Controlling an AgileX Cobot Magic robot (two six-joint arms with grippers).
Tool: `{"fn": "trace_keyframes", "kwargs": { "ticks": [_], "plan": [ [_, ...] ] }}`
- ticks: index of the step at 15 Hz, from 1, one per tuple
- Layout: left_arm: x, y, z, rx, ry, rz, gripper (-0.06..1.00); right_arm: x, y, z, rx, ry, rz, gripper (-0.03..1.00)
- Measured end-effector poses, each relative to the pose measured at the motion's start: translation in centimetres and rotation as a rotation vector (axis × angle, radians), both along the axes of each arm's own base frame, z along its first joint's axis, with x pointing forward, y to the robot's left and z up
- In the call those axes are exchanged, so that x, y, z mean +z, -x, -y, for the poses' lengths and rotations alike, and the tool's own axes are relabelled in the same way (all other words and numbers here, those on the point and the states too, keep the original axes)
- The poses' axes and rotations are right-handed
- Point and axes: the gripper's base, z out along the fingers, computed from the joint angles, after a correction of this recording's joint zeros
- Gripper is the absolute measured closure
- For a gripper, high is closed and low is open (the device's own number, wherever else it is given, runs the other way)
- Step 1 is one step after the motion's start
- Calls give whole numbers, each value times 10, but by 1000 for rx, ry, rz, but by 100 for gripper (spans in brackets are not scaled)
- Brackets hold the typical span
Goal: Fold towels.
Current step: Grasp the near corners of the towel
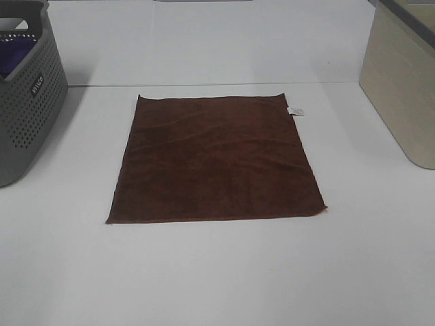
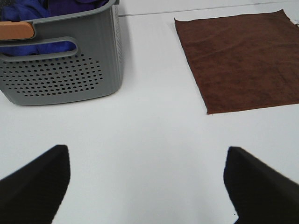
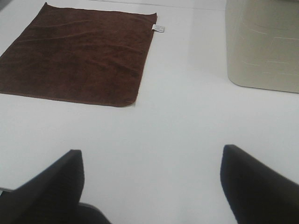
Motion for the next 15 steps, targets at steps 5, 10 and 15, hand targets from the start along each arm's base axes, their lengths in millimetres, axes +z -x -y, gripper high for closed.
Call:
{"fn": "trace_keyframes", "kwargs": {
  "ticks": [5, 10, 15],
  "plan": [
    [0, 0, 0, 0, 0, 0, 10, 0, 0, 0, 0, 0, 0, 21],
    [0, 0, 0, 0, 0, 0, 10, 0, 0, 0, 0, 0, 0, 21],
    [0, 0, 0, 0, 0, 0, 10, 0, 0, 0, 0, 0, 0, 21]
  ]
}}
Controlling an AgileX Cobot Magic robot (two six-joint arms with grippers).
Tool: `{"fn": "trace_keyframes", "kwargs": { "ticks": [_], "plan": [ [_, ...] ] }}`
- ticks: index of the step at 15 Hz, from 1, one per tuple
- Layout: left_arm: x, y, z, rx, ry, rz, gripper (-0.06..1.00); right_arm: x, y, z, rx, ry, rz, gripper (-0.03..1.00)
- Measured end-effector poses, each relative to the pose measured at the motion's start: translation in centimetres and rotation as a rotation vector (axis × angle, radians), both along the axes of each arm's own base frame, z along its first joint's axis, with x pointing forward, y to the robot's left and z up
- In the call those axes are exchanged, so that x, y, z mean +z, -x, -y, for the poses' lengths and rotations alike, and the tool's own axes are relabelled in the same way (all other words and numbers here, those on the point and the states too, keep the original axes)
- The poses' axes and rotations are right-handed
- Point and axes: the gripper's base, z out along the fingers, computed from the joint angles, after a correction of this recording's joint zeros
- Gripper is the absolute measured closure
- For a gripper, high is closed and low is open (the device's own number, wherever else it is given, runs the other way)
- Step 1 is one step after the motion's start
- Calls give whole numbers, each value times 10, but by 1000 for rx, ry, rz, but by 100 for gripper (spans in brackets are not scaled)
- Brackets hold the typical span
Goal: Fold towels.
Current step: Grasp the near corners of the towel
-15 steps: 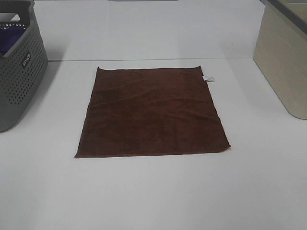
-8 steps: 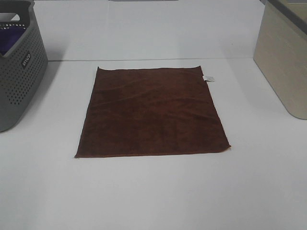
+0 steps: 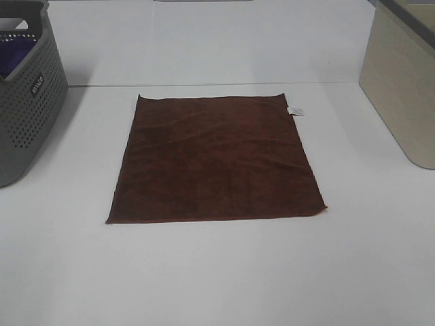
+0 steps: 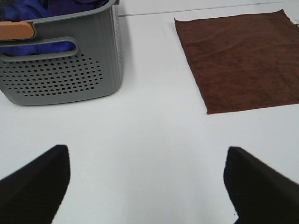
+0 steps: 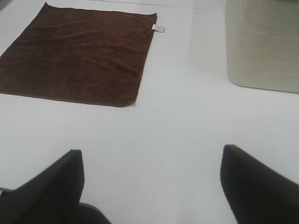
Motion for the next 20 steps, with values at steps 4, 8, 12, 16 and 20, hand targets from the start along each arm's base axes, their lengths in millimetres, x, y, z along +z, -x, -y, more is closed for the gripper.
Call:
{"fn": "trace_keyframes", "kwargs": {
  "ticks": [4, 8, 12, 16, 20],
  "plan": [
    [0, 0, 0, 0, 0, 0, 10, 0, 0, 0, 0, 0, 0, 21],
    [0, 0, 0, 0, 0, 0, 10, 0, 0, 0, 0, 0, 0, 21],
    [0, 0, 0, 0, 0, 0, 10, 0, 0, 0, 0, 0, 0, 21],
    [0, 0, 0, 0, 0, 0, 10, 0, 0, 0, 0, 0, 0, 21],
    [0, 0, 0, -2, 3, 0, 10, 0, 0, 0, 0, 0, 0, 21]
  ]
}}
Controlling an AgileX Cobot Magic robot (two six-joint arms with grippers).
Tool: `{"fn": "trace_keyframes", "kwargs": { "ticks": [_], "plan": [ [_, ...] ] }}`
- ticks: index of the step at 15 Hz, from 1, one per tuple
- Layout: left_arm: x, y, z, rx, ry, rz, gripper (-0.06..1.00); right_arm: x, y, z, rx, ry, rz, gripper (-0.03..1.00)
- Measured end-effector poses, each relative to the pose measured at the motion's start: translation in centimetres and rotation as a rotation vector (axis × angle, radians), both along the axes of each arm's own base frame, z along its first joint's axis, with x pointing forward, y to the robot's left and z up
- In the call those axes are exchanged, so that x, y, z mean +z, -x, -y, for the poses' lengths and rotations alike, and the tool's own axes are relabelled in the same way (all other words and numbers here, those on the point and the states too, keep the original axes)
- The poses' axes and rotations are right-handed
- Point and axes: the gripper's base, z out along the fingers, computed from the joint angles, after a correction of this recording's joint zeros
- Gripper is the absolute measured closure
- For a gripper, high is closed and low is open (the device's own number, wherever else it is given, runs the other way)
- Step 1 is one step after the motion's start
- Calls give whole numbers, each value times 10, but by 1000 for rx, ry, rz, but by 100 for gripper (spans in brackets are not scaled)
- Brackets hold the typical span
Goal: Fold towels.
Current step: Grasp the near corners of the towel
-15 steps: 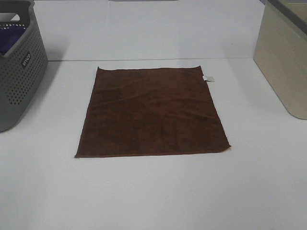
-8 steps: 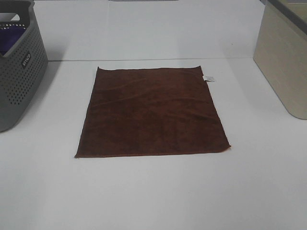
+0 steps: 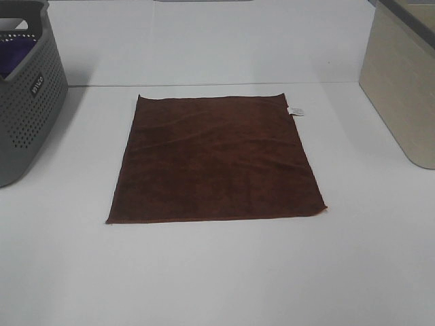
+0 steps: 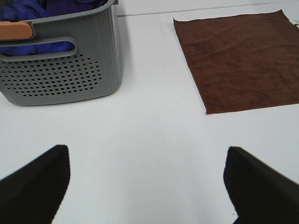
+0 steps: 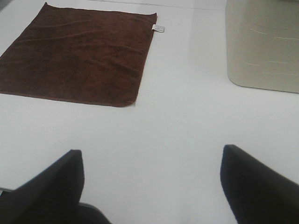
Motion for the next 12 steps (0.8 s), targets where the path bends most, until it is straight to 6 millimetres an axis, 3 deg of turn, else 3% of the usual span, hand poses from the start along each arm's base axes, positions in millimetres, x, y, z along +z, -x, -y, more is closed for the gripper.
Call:
{"fn": "trace_keyframes", "kwargs": {
  "ticks": [9, 12],
  "plan": [
    [0, 0, 0, 0, 0, 0, 10, 0, 0, 0, 2, -3, 0, 21],
    [13, -8, -1, 29, 48, 84, 12, 16, -17, 2, -32, -25, 88, 21]
  ]
}}
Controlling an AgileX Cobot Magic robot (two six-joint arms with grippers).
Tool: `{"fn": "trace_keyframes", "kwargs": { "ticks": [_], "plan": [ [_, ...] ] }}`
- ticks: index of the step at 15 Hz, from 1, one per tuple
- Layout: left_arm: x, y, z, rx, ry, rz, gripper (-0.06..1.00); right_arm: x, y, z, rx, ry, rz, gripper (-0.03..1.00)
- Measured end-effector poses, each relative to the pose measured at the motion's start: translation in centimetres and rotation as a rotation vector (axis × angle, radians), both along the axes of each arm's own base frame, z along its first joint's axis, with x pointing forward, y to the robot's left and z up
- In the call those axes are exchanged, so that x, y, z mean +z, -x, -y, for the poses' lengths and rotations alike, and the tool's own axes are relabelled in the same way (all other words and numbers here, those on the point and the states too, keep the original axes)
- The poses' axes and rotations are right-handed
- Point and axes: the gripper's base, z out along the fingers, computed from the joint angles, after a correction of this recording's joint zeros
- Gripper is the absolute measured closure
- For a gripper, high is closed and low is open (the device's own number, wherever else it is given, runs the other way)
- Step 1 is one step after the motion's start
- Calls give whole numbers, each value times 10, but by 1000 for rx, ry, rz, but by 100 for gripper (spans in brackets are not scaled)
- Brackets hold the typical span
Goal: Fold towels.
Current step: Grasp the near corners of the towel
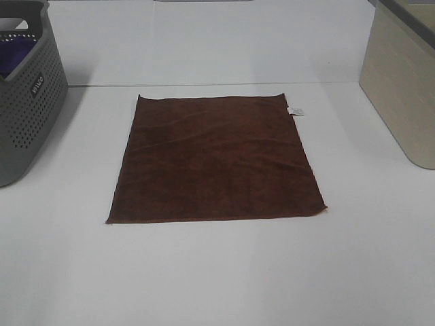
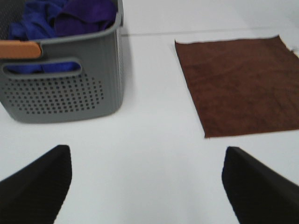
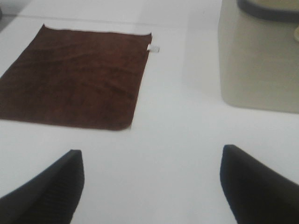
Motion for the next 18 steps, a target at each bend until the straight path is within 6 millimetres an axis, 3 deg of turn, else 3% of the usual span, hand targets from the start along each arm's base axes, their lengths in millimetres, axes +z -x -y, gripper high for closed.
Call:
{"fn": "trace_keyframes", "kwargs": {
  "ticks": [2, 4, 7, 10, 11, 12, 13, 18],
  "plan": [
    [9, -16, 0, 9, 32, 48, 14, 11, -19, 1, -20, -11, 60, 21],
    [12, -45, 2, 3, 109, 10, 16, 20, -44, 3, -44, -26, 109, 23],
    [4, -94, 7, 8, 281, -140, 17, 15, -85, 1, -58, -116, -2, 33],
    [-19, -141, 13, 27, 439, -337, 17, -12, -127, -4, -68, -210, -264, 35],
    [-25, -148, 14, 26, 455, -377, 17, -19, -134, -5, -66, -222, -315, 35],
    [-36, -160, 16, 26, 477, -446, 18, -38, -151, -9, -51, -256, -462, 35],
    [-65, -185, 19, 31, 517, -596, 19, -57, -167, -13, -22, -292, -576, 35],
    [-132, -227, 24, 52, 572, -852, 19, -107, -222, -25, 34, -415, -875, 35]
  ]
}}
